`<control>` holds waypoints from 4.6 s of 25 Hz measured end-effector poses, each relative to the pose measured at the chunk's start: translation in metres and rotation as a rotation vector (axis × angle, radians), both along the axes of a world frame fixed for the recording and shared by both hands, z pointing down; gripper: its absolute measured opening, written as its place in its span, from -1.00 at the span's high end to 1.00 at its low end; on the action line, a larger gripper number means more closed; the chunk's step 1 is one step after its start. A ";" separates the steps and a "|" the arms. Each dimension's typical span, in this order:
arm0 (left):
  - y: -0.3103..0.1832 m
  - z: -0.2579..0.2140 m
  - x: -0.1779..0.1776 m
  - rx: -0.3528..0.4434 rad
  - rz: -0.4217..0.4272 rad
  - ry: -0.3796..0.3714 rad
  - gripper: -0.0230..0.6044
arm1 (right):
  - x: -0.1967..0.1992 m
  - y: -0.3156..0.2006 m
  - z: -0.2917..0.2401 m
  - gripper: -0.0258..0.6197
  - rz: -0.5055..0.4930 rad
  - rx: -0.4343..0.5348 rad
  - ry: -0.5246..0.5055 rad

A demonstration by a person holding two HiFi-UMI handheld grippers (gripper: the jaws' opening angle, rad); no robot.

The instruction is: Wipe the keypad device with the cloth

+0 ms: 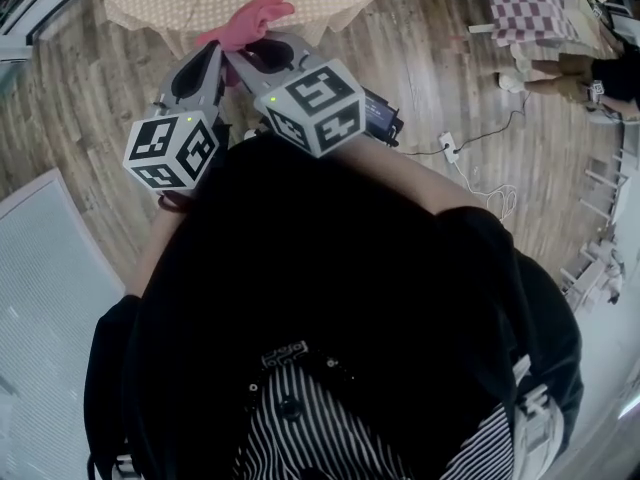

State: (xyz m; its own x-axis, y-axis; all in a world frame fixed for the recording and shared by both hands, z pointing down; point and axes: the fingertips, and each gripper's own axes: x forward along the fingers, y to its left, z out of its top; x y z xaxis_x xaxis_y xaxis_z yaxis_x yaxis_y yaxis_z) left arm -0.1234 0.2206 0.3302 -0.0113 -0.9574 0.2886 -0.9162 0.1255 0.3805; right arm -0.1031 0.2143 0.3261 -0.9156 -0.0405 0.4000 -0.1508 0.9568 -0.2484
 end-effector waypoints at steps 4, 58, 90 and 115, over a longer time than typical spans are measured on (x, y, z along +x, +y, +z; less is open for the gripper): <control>-0.040 0.001 -0.014 0.000 0.001 -0.002 0.93 | -0.014 -0.040 0.001 0.78 0.001 -0.002 -0.001; -0.352 -0.017 -0.104 -0.129 0.054 -0.120 0.93 | -0.110 -0.360 -0.006 0.78 0.035 -0.204 -0.133; -0.386 0.106 -0.218 -0.300 0.316 0.073 0.93 | -0.221 -0.384 0.112 0.78 0.254 -0.324 0.088; -0.431 0.189 -0.199 -0.476 0.605 0.054 0.92 | -0.203 -0.422 0.203 0.78 0.434 -0.587 0.171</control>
